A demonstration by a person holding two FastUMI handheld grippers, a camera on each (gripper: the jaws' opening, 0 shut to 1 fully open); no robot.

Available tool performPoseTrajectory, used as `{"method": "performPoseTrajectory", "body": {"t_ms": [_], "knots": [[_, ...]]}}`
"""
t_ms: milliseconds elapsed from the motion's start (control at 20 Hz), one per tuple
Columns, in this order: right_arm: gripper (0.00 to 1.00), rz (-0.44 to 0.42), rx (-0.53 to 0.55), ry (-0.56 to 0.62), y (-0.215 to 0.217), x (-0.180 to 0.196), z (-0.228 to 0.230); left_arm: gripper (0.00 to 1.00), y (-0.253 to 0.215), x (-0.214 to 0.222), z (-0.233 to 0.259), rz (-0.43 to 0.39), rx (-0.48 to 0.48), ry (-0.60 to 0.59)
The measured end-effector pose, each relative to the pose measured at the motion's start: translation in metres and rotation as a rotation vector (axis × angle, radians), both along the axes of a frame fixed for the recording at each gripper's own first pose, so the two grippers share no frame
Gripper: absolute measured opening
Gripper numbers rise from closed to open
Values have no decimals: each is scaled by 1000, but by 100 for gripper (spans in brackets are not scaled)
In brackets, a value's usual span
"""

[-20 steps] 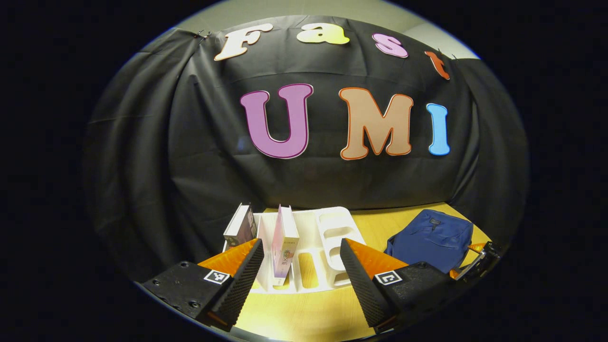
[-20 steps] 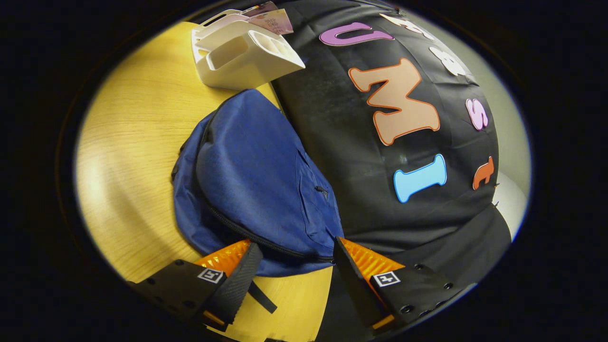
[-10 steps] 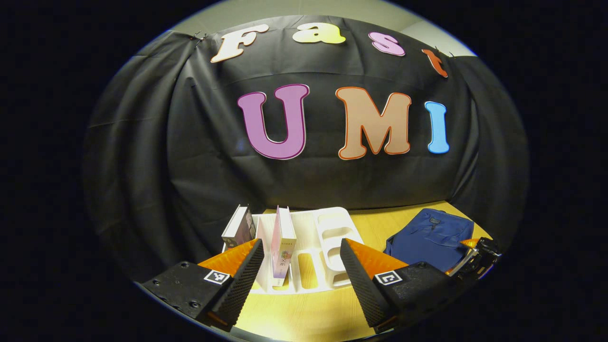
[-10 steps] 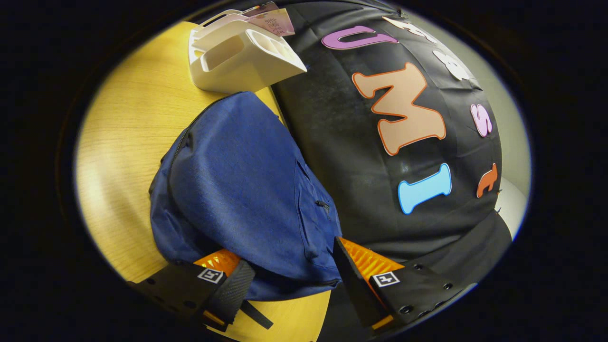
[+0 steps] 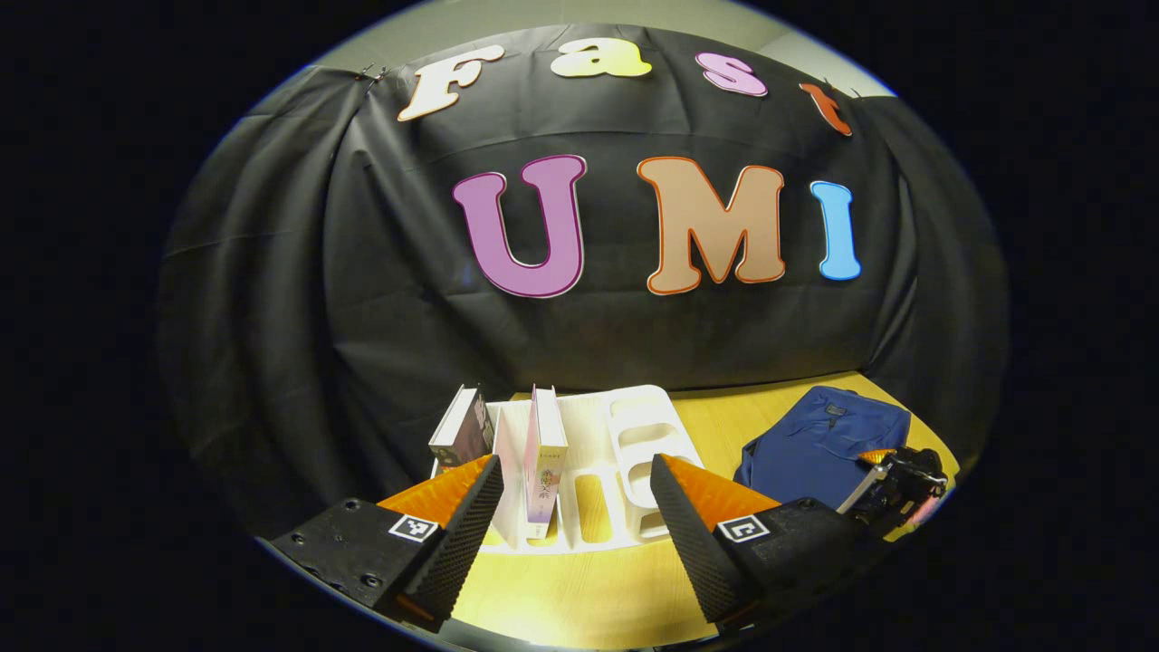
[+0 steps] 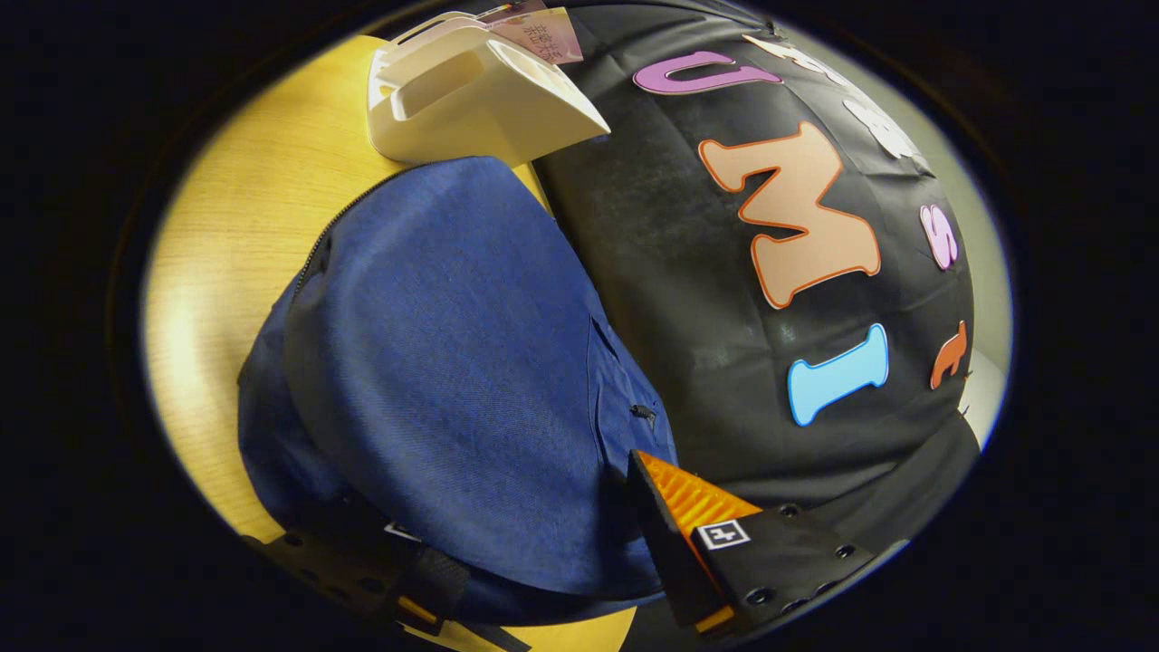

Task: Open the schoolbag, grab two books from the bookshelf and put them into the schoolbag.

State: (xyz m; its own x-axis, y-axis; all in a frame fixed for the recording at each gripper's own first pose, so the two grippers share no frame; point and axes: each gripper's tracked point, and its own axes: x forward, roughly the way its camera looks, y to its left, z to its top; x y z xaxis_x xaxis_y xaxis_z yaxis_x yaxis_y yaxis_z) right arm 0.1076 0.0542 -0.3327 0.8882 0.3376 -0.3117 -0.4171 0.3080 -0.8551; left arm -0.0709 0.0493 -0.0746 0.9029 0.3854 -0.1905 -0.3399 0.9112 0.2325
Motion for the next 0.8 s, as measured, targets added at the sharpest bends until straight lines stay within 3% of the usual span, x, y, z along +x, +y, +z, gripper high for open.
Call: {"method": "performPoseTrajectory", "body": {"t_ms": [200,450,550,600,800], "knots": [[48,13,-31,-32,2,5,-2,95,0,-1,-6,17,-5,10],[14,-15,31,-19,-2,7,15,95,2,-4,-10,38,-15,15],[14,-24,83,0,-3,5,25,93,4,-5,-10,47,-18,11],[9,-35,110,27,-3,8,27,93,4,-6,-9,51,-19,9],[9,-103,260,178,-5,13,35,92,9,-9,-9,66,-34,0]]}}
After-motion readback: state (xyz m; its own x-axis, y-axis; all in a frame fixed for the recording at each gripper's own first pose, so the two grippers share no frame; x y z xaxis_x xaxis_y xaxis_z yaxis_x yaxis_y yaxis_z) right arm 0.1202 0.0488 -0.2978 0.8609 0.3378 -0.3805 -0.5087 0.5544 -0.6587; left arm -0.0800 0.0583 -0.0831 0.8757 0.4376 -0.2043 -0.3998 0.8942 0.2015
